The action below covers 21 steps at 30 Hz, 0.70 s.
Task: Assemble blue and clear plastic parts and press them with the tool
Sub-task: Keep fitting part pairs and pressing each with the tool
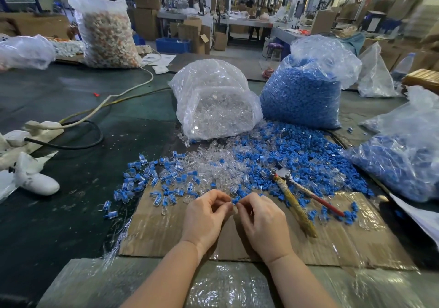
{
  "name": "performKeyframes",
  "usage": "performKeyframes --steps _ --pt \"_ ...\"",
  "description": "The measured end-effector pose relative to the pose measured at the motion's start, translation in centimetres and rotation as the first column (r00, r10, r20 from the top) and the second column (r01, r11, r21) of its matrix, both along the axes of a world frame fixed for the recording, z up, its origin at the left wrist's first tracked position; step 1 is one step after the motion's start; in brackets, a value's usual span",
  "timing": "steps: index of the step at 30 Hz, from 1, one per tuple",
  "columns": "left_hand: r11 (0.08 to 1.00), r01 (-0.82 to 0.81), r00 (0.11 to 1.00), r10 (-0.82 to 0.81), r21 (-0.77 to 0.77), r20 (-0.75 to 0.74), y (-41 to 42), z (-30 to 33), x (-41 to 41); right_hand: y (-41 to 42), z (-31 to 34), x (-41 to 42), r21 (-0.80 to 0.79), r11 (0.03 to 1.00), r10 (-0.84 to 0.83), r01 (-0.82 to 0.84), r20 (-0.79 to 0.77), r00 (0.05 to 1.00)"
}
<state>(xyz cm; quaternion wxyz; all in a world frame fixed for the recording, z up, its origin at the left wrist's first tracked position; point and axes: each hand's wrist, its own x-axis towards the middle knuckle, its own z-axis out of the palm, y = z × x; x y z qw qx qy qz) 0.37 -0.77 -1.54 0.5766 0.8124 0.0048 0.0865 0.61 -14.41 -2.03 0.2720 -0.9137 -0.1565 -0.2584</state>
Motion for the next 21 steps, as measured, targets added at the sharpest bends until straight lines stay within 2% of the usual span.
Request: performKeyframes --steps 5,10,21 --pt "0.998 0.052 0.998 -0.054 -0.046 -0.029 0.02 0.05 -0.06 0.03 -0.16 0.12 -0.062 0.998 -0.002 0.004 0.022 1.000" --pt "0.999 0.046 0.999 -0.046 0.008 -0.001 0.04 0.12 -0.02 -0.07 -0.22 0.01 -0.034 0.999 0.018 -0.017 0.020 1.000" --pt "0.999 0.041 0.999 -0.041 -0.007 -0.012 0.05 0.26 0.02 -0.17 0.64 -0.32 0.006 0.994 0.113 -0.113 0.030 0.993"
